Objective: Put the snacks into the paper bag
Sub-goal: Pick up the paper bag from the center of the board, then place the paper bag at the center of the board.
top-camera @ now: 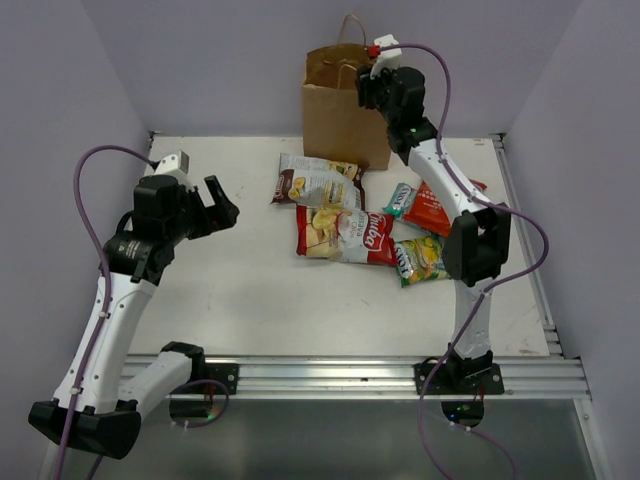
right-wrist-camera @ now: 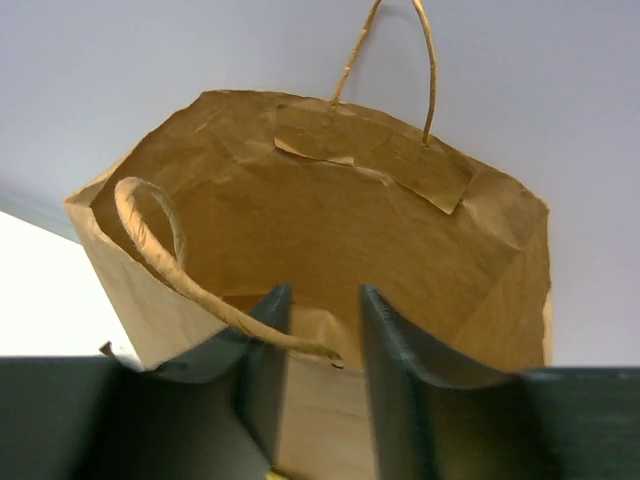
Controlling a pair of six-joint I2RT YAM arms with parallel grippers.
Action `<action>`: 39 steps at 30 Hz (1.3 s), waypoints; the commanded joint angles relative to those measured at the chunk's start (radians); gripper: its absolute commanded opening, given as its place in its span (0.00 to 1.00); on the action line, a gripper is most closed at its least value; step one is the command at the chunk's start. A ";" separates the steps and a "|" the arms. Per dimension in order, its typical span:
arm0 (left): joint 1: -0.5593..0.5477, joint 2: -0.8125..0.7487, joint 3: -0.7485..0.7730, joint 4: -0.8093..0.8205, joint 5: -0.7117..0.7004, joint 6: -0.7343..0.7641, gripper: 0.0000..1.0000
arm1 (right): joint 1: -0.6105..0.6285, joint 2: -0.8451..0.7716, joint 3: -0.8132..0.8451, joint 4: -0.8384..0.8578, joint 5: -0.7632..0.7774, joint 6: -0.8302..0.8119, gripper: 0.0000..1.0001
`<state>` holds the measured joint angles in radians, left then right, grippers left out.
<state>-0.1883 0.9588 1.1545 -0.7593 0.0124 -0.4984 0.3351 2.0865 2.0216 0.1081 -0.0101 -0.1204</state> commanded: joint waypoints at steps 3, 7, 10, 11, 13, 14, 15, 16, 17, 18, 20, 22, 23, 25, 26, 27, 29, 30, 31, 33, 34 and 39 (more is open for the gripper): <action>0.003 -0.005 -0.016 -0.009 -0.008 -0.015 1.00 | 0.004 0.015 0.080 0.070 -0.037 -0.022 0.22; 0.003 -0.006 -0.016 -0.006 -0.008 -0.011 1.00 | 0.007 0.001 0.083 0.088 -0.090 -0.033 0.00; 0.003 -0.009 -0.016 -0.002 -0.008 -0.008 1.00 | 0.019 -0.017 0.089 0.105 -0.117 -0.051 0.00; 0.003 -0.008 -0.015 -0.003 -0.009 -0.006 1.00 | 0.021 -0.026 0.094 0.107 -0.120 -0.056 0.00; 0.003 -0.009 -0.015 0.000 -0.035 -0.006 1.00 | 0.033 -0.032 0.107 0.104 -0.131 -0.071 0.00; 0.003 -0.009 -0.015 0.000 -0.037 -0.006 1.00 | 0.039 -0.040 0.124 0.104 -0.133 -0.076 0.00; 0.003 -0.011 -0.012 0.000 -0.041 -0.006 1.00 | 0.042 -0.042 0.134 0.104 -0.137 -0.084 0.00; 0.003 -0.011 -0.012 0.002 -0.043 -0.006 1.00 | 0.053 -0.045 0.144 0.104 -0.142 -0.087 0.00; 0.004 -0.014 -0.009 0.002 -0.046 -0.006 1.00 | 0.058 -0.049 0.167 0.097 -0.154 -0.091 0.00; 0.003 -0.015 -0.004 0.002 -0.046 -0.005 1.00 | 0.064 -0.054 0.181 0.091 -0.160 -0.099 0.00; 0.004 -0.015 0.002 0.000 -0.052 -0.005 1.00 | 0.081 -0.057 0.231 0.055 -0.186 -0.108 0.00; 0.003 -0.017 0.017 -0.005 -0.058 -0.006 1.00 | 0.108 -0.074 0.253 0.032 -0.198 -0.125 0.00; 0.003 -0.018 0.025 -0.008 -0.061 -0.006 1.00 | 0.117 -0.085 0.253 0.031 -0.208 -0.133 0.00; 0.004 -0.020 0.057 -0.012 -0.061 -0.008 1.00 | 0.149 -0.114 0.247 0.024 -0.217 -0.156 0.00; 0.004 -0.020 0.069 -0.021 -0.068 -0.008 1.00 | 0.163 -0.123 0.247 0.018 -0.221 -0.162 0.00; 0.004 -0.020 0.097 -0.025 -0.074 -0.008 1.00 | 0.182 -0.131 0.244 0.012 -0.234 -0.169 0.00; 0.004 -0.023 0.146 -0.044 -0.098 -0.008 1.00 | 0.202 -0.158 0.230 -0.004 -0.248 -0.171 0.00; 0.003 -0.026 0.165 -0.054 -0.110 -0.008 1.00 | 0.223 -0.169 0.223 -0.007 -0.261 -0.173 0.00; 0.004 -0.028 0.183 -0.064 -0.123 -0.006 1.00 | 0.237 -0.186 0.210 -0.021 -0.264 -0.174 0.00; 0.003 -0.031 0.243 -0.090 -0.170 -0.002 1.00 | 0.275 -0.203 0.198 -0.033 -0.277 -0.177 0.00; 0.003 -0.043 0.261 -0.097 -0.184 0.000 1.00 | 0.289 -0.210 0.178 -0.038 -0.281 -0.177 0.00; 0.003 -0.109 0.358 -0.109 -0.301 0.006 1.00 | 0.398 -0.235 0.126 -0.044 -0.310 -0.147 0.00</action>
<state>-0.1883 0.9020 1.4422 -0.8478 -0.1852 -0.4969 0.6819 1.8839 2.1670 0.0666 -0.2794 -0.2737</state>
